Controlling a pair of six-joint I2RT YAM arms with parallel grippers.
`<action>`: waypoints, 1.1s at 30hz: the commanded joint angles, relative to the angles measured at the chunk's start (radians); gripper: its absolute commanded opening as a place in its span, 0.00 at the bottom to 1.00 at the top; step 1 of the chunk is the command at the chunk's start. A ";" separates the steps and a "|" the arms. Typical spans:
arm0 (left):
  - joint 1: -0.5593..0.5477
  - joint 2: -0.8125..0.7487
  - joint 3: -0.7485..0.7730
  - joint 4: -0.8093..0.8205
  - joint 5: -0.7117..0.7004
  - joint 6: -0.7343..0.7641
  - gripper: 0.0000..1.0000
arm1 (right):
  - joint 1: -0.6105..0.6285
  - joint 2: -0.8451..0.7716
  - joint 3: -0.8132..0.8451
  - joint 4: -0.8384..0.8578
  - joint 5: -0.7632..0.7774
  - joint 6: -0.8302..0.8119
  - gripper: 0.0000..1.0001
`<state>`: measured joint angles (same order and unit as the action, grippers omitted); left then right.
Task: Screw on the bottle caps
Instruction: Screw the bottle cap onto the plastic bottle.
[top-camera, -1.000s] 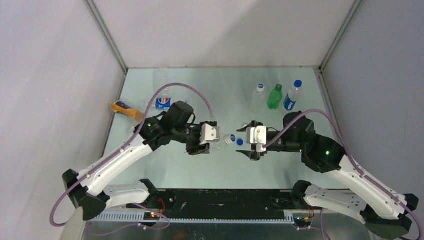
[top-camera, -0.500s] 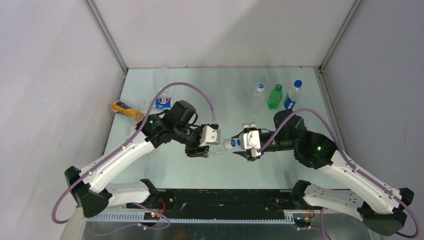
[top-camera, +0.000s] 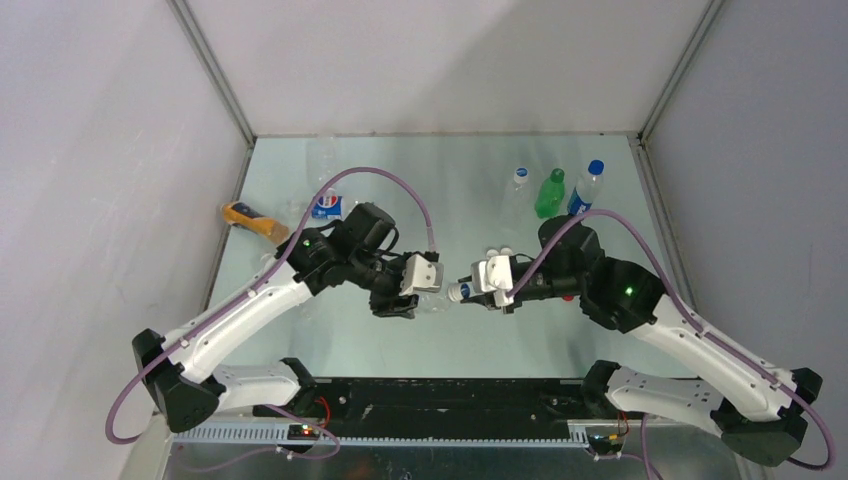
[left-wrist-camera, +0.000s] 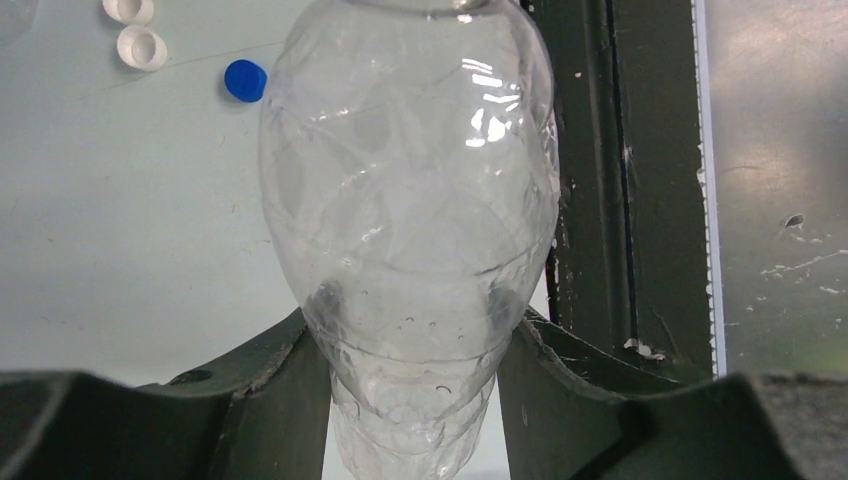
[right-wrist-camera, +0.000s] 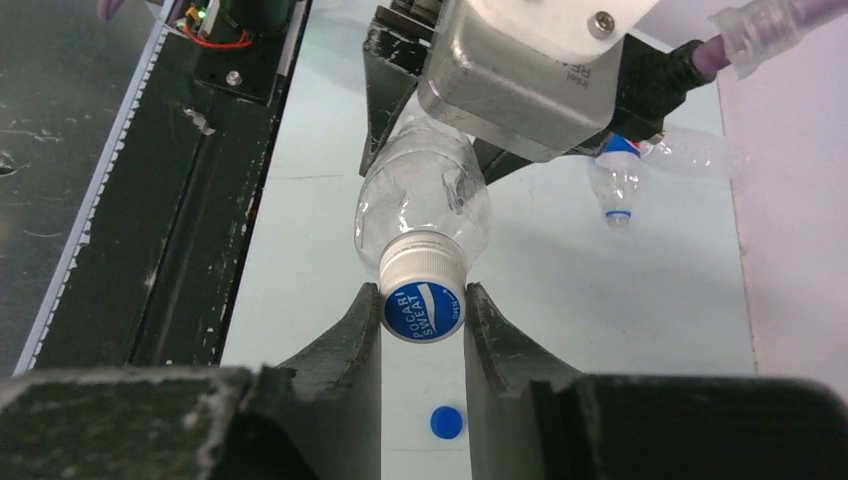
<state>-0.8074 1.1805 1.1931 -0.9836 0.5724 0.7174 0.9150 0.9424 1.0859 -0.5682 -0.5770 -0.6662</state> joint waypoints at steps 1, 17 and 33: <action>-0.016 -0.029 0.021 0.121 -0.062 -0.031 0.03 | 0.011 0.032 0.040 0.046 -0.010 0.141 0.01; -0.318 -0.235 -0.355 0.770 -1.007 -0.034 0.04 | -0.096 0.066 -0.120 0.289 0.391 1.698 0.00; -0.079 -0.183 -0.169 0.282 -0.306 -0.063 0.02 | -0.119 -0.131 -0.121 0.206 0.035 0.161 0.74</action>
<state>-0.9340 0.9615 0.9077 -0.5499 -0.0311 0.6296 0.7963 0.8406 0.9565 -0.2855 -0.3706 0.0250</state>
